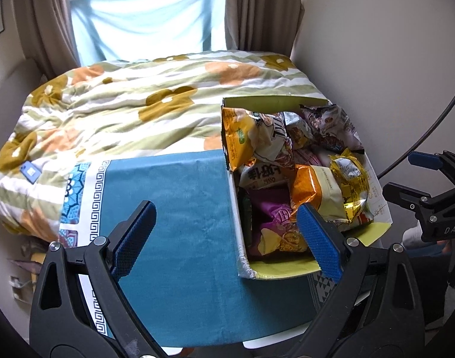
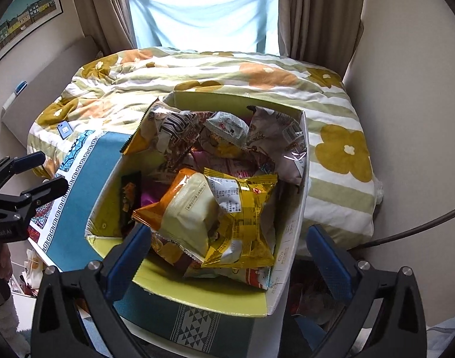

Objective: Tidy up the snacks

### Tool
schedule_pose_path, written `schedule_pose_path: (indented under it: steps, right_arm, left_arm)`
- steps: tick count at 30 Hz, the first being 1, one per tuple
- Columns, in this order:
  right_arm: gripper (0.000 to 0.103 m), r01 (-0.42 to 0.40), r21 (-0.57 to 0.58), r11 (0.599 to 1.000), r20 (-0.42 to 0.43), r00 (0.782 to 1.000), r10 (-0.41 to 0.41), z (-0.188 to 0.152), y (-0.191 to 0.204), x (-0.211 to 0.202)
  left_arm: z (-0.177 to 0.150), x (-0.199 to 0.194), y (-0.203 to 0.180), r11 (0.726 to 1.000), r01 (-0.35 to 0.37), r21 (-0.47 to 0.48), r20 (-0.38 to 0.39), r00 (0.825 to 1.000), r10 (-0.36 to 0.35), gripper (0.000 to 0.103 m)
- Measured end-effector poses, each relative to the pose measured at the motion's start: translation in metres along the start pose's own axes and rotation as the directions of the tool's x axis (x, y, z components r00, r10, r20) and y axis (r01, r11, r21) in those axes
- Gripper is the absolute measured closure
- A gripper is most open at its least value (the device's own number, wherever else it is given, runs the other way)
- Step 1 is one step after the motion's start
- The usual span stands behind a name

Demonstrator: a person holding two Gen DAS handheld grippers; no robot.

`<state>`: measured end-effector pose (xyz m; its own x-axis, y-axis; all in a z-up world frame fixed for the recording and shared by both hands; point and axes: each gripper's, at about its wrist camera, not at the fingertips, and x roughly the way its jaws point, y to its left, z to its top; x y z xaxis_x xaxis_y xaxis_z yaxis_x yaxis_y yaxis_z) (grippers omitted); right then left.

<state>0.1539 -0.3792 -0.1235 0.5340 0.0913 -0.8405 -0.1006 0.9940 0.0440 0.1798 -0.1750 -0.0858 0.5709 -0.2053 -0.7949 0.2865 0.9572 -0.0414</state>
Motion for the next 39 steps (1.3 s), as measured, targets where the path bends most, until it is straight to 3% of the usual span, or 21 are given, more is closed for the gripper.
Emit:
schedule_pose_path:
  steps: [8,10,18,26,39]
  right_arm:
    - [0.0,0.02,-0.006,1.0,0.152,0.988,-0.019,0.009,0.053,-0.065]
    - [0.0,0.038,0.0,0.999,0.188,0.982,-0.037,0.008,0.071,-0.083]
    - [0.0,0.102,0.116,0.988,0.326,0.936,-0.135,-0.006,0.133,-0.136]
    - [0.0,0.172,0.171,0.97,0.407,0.884,-0.229,-0.03,0.157,-0.157]
    - [0.0,0.189,0.192,0.963,0.405,0.879,-0.253,-0.038,0.162,-0.159]
  left_arm:
    - [-0.003,-0.08,0.031,1.0,-0.031,0.004,0.144,0.989,0.03,0.008]
    - [-0.007,-0.102,0.041,0.998,-0.067,-0.005,0.179,0.982,0.067,0.0]
    - [-0.032,-0.164,0.079,0.99,-0.135,-0.042,0.297,0.944,0.141,0.0]
    - [-0.055,-0.189,0.089,0.987,-0.137,-0.08,0.366,0.917,0.157,0.0]
    - [-0.062,-0.194,0.081,0.988,-0.138,-0.071,0.383,0.911,0.155,0.0]
